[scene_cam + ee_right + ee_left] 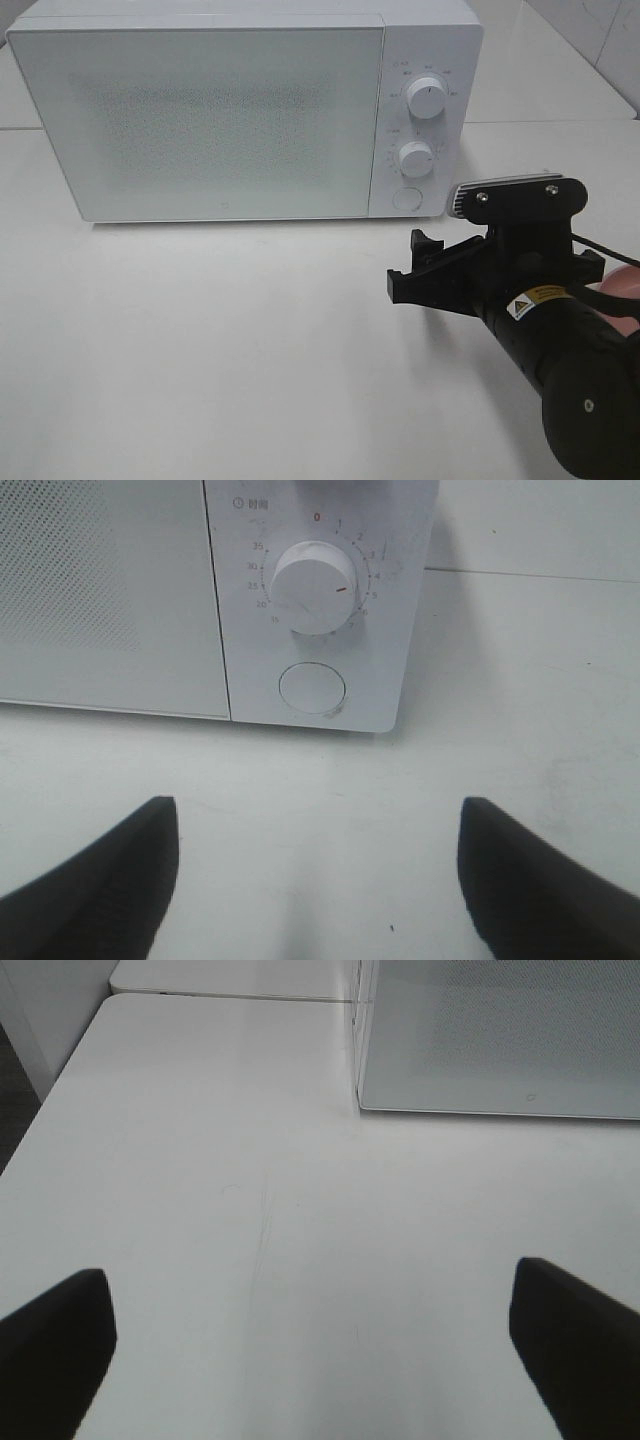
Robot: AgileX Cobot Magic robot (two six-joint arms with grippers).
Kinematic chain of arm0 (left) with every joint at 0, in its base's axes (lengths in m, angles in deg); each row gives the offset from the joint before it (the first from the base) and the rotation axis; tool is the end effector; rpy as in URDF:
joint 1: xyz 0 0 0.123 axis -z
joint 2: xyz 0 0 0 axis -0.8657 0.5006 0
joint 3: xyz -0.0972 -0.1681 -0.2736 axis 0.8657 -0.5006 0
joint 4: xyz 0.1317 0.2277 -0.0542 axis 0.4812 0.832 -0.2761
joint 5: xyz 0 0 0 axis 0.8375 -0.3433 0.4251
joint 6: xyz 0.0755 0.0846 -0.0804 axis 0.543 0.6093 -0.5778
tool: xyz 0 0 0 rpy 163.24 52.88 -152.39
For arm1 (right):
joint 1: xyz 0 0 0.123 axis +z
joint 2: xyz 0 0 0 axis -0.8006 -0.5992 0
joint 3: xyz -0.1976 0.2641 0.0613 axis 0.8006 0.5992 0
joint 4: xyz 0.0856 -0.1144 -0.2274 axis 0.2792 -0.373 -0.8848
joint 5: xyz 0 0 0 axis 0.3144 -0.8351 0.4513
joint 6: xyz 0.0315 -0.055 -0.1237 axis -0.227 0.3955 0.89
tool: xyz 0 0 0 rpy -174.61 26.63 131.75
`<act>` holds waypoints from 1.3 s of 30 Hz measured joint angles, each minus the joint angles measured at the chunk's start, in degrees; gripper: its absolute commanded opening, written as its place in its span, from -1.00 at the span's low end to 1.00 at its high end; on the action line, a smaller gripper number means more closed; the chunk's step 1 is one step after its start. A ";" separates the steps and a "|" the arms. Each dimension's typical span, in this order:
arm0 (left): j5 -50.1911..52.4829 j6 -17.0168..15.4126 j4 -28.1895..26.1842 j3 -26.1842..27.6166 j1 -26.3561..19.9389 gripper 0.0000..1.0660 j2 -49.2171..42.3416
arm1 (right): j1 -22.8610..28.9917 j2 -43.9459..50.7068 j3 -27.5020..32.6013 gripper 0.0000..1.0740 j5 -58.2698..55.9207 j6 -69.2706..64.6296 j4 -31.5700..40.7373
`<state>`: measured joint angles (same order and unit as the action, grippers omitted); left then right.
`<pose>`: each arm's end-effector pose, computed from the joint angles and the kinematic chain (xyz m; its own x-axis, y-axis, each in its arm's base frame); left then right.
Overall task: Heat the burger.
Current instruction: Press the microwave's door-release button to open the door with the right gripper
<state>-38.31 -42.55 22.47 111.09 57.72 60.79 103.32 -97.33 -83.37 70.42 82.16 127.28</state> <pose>0.0013 -0.0080 0.2660 -0.4365 -0.0298 -0.8992 0.0067 0.9993 -0.0364 0.2545 0.1480 0.1537 -0.2406 -0.0062 -0.9706 -0.0342 0.9994 0.0021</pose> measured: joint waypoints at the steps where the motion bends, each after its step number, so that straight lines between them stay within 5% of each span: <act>1: 0.00 0.00 0.00 0.00 0.00 0.87 0.00 | 0.00 -0.17 0.00 0.39 0.52 -1.15 0.00; 11: 0.00 0.00 0.00 0.00 0.00 0.87 0.00 | 0.00 -0.17 -0.06 0.14 1.03 -13.58 0.00; 23: 0.00 0.00 0.00 0.00 0.00 0.87 0.00 | 0.00 -0.17 -0.06 -0.52 0.86 -50.48 0.00; 39: 0.00 0.00 0.00 0.00 0.00 0.87 0.00 | 0.00 -0.17 -0.06 -1.00 0.34 -88.41 0.00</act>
<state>-38.31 -42.55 22.47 111.09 57.72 60.79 103.32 -97.50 -83.42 70.76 -6.25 127.28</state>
